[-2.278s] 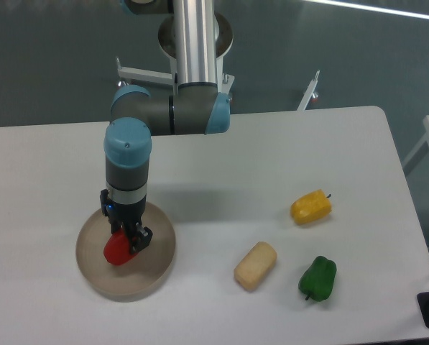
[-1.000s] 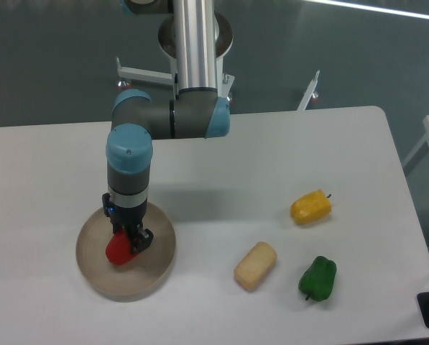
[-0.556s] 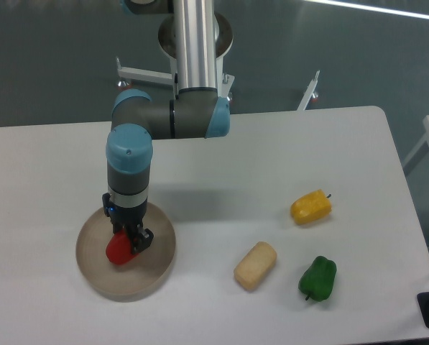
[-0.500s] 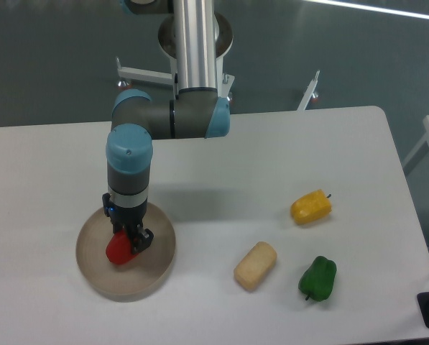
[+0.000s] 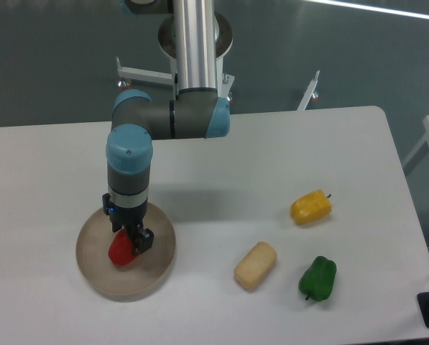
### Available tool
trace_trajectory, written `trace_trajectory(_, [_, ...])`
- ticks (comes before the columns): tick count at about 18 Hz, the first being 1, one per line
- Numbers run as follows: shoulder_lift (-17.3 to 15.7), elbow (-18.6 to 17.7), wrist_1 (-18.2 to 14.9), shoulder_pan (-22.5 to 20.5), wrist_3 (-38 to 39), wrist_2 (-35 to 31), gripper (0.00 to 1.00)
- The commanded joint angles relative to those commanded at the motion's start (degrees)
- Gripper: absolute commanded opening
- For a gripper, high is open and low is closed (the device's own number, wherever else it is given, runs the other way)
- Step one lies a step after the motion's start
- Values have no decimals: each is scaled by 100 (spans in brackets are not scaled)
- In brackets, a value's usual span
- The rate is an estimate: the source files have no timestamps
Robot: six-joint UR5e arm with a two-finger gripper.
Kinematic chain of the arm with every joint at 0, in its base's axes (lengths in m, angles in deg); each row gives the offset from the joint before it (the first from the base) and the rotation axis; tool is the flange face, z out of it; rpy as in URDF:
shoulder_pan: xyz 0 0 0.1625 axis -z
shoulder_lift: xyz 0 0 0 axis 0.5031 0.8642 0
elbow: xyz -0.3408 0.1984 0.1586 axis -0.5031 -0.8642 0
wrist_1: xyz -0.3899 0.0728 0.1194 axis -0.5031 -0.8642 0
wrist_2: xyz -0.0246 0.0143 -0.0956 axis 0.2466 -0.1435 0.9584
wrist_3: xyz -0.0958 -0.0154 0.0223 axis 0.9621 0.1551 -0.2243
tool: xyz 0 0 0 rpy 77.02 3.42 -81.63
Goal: Place the red pepper on the plate
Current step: 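Raise the open gripper up away from the pepper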
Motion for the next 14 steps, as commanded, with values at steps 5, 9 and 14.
trace_trajectory(5, [-97,-17,-26,-17,70,0,100])
trace_trajectory(9, [-412,-175,-62,-271,79,-9,100])
trace_trajectory(14, [-949,-457,-70,-1096,70,-44,100])
